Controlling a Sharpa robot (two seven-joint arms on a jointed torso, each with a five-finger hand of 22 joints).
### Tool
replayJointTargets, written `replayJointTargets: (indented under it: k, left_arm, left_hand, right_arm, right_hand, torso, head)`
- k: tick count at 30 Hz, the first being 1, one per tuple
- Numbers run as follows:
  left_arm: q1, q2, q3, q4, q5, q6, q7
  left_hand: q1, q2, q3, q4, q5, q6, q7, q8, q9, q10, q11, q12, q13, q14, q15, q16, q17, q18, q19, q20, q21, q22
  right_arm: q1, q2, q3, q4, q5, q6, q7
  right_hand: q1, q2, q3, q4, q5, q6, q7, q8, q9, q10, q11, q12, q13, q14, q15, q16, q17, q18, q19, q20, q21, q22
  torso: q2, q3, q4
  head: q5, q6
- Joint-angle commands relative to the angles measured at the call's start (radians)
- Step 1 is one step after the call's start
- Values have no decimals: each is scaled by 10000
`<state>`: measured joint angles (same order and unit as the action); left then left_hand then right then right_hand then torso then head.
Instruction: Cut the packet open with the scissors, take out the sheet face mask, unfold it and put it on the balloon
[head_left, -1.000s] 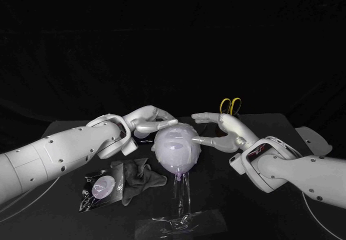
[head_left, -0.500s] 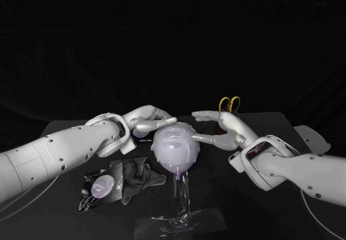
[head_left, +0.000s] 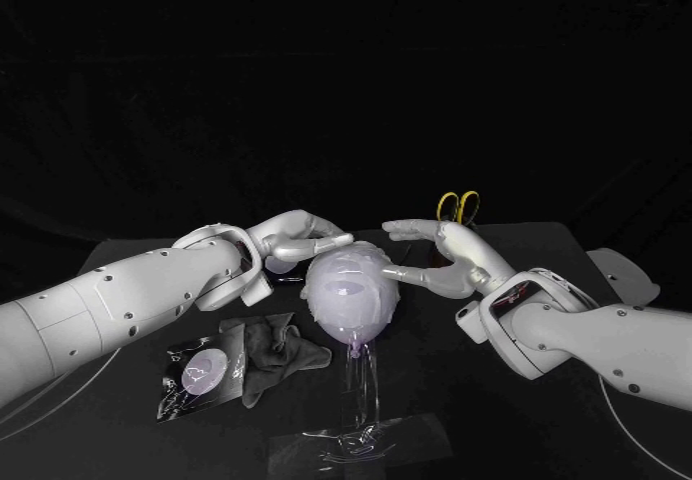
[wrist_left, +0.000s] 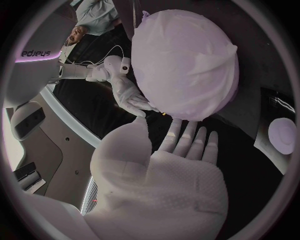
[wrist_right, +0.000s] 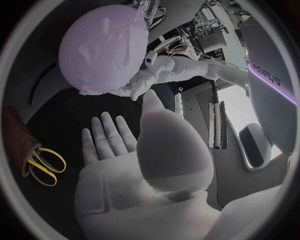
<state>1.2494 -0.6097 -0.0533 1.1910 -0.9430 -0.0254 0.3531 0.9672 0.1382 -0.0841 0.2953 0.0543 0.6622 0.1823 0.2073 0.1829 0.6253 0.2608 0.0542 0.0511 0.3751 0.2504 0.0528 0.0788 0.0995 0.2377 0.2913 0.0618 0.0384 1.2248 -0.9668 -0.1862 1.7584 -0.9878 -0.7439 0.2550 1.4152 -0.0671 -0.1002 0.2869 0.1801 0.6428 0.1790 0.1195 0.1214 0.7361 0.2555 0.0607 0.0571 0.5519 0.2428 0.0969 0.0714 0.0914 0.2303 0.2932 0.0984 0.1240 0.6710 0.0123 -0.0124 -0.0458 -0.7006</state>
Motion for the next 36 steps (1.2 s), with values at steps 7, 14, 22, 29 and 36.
replayJointTargets:
  k: [7,14,22,29,36]
  left_arm:
    - [7,180,-80,-254,-317,583,-489]
    - [6,286,-124,-450,-486,793,-762]
    - [6,305,-132,-616,-551,501,-916]
    - [5,281,-130,-682,-453,204,-1021]
    - [5,266,-126,-800,-7,-258,-1248]
  left_hand:
    - [3,136,-123,1,-59,-28,1089,-44,-1,52,-9,-29,10,53,-7,-15,5,107,-56,15,54,-2]
    - [-24,182,-191,6,-60,-5,1097,-43,-2,113,-10,-17,18,95,-9,-8,11,105,-46,14,62,0]
    - [-121,288,-369,4,-61,-118,1114,-108,-50,76,-1,-26,14,98,-4,-19,7,100,0,16,88,9]
    - [-120,398,-670,-3,-59,-852,1131,-438,-270,139,8,-20,18,224,-4,-13,24,83,74,22,136,22]
    - [-130,575,-791,0,-61,-879,1156,-479,-293,169,10,-19,19,315,-15,-2,38,65,150,27,175,35]
  right_arm:
    - [-4,23,4,47,-43,64,63]
    - [-4,21,4,58,-43,62,47]
    - [-4,15,4,44,-78,108,-52]
    - [-4,16,4,20,-100,140,-120]
    - [-4,28,4,-57,-115,171,-177]
  right_hand:
    - [160,-4,55,-28,28,76,1197,6,-14,54,6,-35,3,55,2,-32,-16,188,69,12,51,1]
    - [180,-3,61,-34,26,81,1198,5,-14,61,5,-34,4,72,2,-31,-15,188,67,12,50,-1]
    - [207,-9,65,-41,18,46,1198,-7,-24,21,6,-40,0,26,2,-43,-23,187,63,12,49,-5]
    - [207,-9,65,-41,18,46,1198,-7,-24,21,6,-40,0,26,2,-43,-23,187,63,12,49,-5]
    - [223,-20,65,-41,7,40,1198,-14,-28,0,8,-45,-2,8,5,-52,-27,185,53,12,45,-10]
  torso:
    - [-3,-6,-8]
    - [-4,-5,1]
    - [-2,-11,0]
    - [-6,-16,12]
    - [-7,-14,9]
  head:
    - [0,-77]
    - [-10,-119]
    - [-15,-118]
    - [-18,-115]
    - [22,-99]
